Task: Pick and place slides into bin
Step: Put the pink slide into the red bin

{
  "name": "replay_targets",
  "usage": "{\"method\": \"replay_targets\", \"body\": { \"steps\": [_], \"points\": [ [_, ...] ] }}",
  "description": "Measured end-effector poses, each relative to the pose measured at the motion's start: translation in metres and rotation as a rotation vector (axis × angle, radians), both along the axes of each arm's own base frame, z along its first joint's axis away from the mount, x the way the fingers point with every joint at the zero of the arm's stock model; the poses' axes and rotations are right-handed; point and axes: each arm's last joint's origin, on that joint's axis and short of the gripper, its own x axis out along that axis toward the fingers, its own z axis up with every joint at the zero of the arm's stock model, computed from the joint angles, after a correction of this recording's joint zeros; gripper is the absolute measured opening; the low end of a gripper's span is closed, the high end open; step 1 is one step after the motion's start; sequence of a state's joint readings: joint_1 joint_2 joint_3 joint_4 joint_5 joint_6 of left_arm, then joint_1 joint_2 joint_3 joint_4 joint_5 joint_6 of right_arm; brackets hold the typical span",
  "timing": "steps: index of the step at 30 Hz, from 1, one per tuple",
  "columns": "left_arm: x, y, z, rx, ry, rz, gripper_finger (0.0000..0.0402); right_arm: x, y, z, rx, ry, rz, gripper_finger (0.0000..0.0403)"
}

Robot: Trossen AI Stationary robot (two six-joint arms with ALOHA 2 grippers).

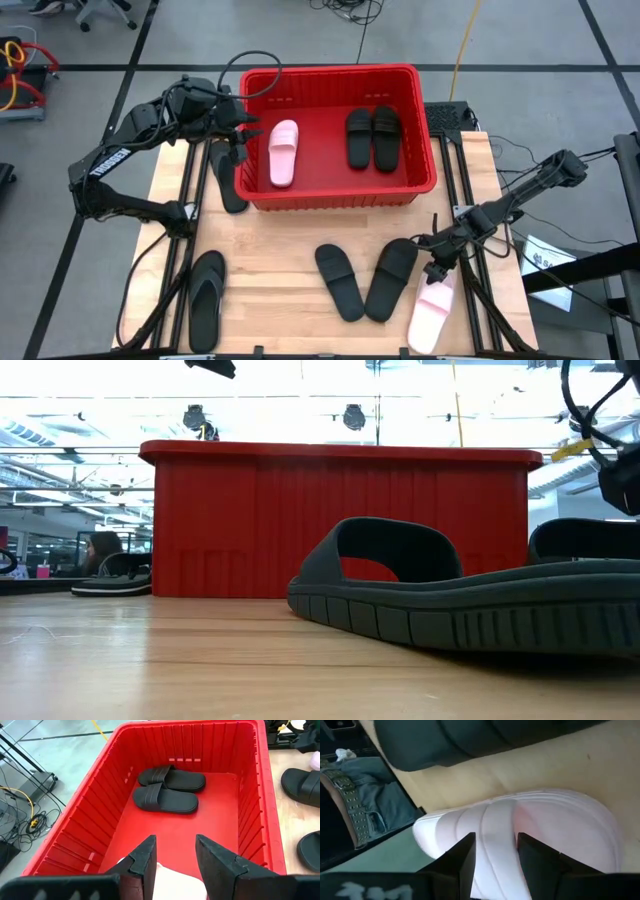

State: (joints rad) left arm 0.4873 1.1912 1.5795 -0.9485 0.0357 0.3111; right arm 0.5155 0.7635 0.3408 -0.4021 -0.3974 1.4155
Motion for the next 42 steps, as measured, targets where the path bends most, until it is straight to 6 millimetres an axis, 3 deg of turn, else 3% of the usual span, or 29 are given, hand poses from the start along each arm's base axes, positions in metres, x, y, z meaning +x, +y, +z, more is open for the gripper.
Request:
{"method": "replay_targets", "body": {
  "steps": [11,21,29,33,42],
  "points": [
    [0.000,0.000,0.000,0.001,0.000,-0.001,0.0134,0.000,0.003,-0.019,0.167,-0.023,-0.045,0.0123],
    [0.000,0.000,0.000,0.001,0.001,-0.001,0.0134,-0.003,0.005,-0.020,0.174,-0.016,-0.011,0.0013],
    [0.000,0.000,0.000,0.002,0.002,-0.002,0.0134,0.000,0.006,-0.017,0.169,-0.069,-0.020,0.0003],
    [0.000,0.000,0.000,0.002,0.002,-0.001,0.0134,0.005,0.009,-0.004,0.187,-0.094,-0.024,0.0002],
    [0.000,0.000,0.000,0.002,0.002,-0.001,0.0134,0.017,0.013,0.053,0.083,-0.178,-0.047,0.0001]
  ]
}}
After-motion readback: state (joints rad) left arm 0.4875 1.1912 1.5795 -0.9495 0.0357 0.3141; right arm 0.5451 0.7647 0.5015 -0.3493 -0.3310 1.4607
